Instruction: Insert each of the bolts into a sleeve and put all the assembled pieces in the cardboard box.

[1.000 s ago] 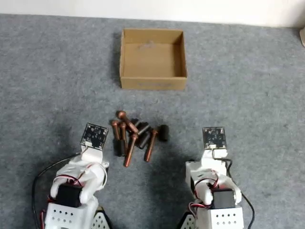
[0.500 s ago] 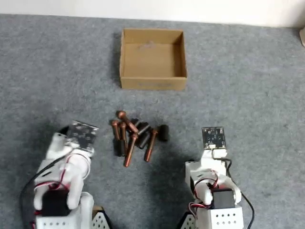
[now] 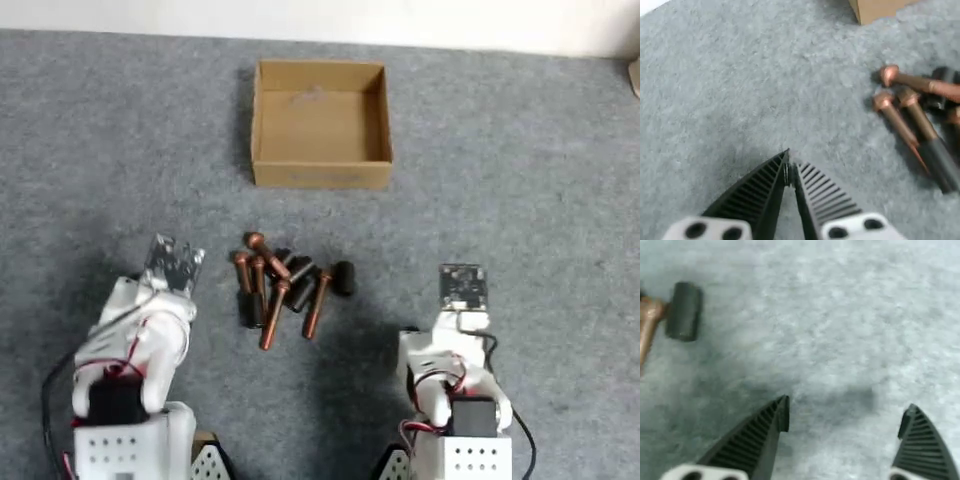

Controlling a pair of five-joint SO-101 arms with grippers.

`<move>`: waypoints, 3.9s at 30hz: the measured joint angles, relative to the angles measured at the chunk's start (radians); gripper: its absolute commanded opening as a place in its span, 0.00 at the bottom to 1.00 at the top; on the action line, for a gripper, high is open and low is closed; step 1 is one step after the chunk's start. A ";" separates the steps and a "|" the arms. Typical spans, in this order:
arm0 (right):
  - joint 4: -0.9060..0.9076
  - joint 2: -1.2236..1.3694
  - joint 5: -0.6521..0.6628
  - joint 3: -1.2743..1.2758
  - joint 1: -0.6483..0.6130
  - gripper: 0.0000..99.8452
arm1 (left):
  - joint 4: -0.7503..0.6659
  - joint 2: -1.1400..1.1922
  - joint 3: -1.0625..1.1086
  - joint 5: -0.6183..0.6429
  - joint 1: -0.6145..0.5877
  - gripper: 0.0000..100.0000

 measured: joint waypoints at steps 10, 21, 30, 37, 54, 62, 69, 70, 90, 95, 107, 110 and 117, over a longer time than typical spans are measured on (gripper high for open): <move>-0.032 0.000 0.000 0.000 0.123 0.33 | -0.175 0.885 -0.362 0.152 0.058 0.01; -0.098 0.000 0.296 0.000 0.227 0.33 | -0.299 1.227 -0.402 0.269 0.084 0.01; -0.012 0.000 0.345 0.000 0.227 0.33 | -0.304 1.227 -0.402 0.269 0.084 0.01; 0.051 0.000 0.347 -0.002 0.227 0.33 | -0.305 1.227 -0.402 0.269 0.052 0.01; 0.026 0.586 0.241 -0.606 0.216 0.33 | -0.305 1.227 -0.402 0.269 0.049 0.01; 0.153 1.238 -0.052 -1.062 -0.126 0.33 | -0.305 1.227 -0.402 0.269 0.049 0.01; 0.180 1.557 -0.298 -1.266 -0.388 0.33 | -0.305 1.227 -0.402 0.269 0.049 0.01; 0.180 1.590 -0.324 -1.270 -0.411 0.33 | -0.305 1.227 -0.402 0.269 0.049 0.01; 0.107 1.939 -0.198 -1.379 -0.632 0.33 | -0.305 1.241 -0.402 0.273 0.049 0.01; 0.038 1.941 -0.204 -1.376 -0.637 0.33 | -0.305 1.243 -0.402 0.273 0.049 0.01; -0.117 1.949 -0.342 -1.338 -0.549 0.33 | -0.305 1.243 -0.402 0.273 0.049 0.01; -0.130 1.949 -0.345 -1.332 -0.512 0.33 | -0.305 1.243 -0.402 0.273 0.049 0.01; -0.232 1.949 -0.345 -1.244 -0.505 0.33 | -0.305 1.243 -0.402 0.273 0.049 0.01</move>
